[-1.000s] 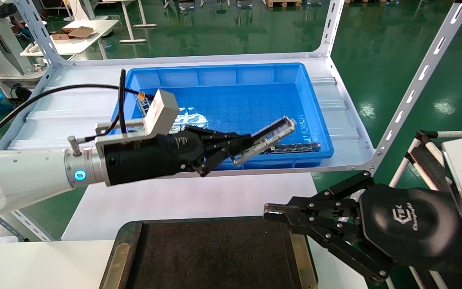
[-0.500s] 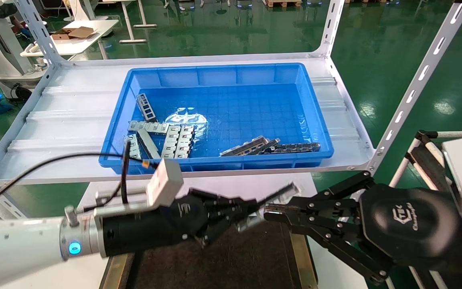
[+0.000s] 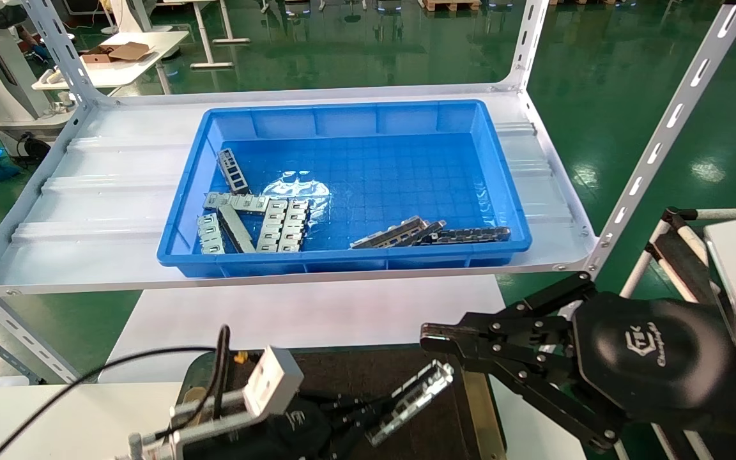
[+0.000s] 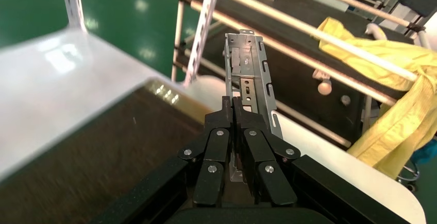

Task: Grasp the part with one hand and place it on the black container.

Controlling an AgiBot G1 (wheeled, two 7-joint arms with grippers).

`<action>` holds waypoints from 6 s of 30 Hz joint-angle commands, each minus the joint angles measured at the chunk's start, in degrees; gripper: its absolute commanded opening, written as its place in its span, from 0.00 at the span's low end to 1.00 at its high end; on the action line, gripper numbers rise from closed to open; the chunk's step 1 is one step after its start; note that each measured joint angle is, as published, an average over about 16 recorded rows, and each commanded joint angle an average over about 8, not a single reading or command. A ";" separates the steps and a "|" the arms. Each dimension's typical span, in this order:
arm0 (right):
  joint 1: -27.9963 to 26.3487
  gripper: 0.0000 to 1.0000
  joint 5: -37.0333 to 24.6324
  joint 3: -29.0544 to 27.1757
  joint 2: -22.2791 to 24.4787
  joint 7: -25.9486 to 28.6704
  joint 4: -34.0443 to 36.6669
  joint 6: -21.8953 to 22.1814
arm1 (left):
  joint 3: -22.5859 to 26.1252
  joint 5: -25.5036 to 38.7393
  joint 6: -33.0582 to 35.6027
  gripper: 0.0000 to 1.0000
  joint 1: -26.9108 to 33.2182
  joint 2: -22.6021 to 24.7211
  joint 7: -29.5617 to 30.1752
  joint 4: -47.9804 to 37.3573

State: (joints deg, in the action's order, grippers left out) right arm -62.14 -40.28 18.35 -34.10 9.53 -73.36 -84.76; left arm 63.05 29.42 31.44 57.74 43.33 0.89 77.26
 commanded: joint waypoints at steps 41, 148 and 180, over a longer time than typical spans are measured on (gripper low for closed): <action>-0.02 0.00 0.05 0.08 0.03 -0.04 0.00 0.03 | -5.01 2.04 -62.17 0.00 -15.46 31.99 -5.37 -1.38; -0.06 1.00 0.18 0.27 0.11 -0.14 0.00 0.11 | 21.96 17.07 -52.73 1.00 -0.93 22.25 28.25 -0.18; -0.08 1.00 0.22 0.33 0.13 -0.16 0.00 0.14 | -12.77 5.87 16.63 1.00 -3.70 1.14 6.12 0.11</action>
State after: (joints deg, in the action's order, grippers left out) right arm -62.21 -40.06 18.68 -33.97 9.37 -73.36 -84.62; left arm 50.93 36.10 46.45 54.06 45.34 7.58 77.39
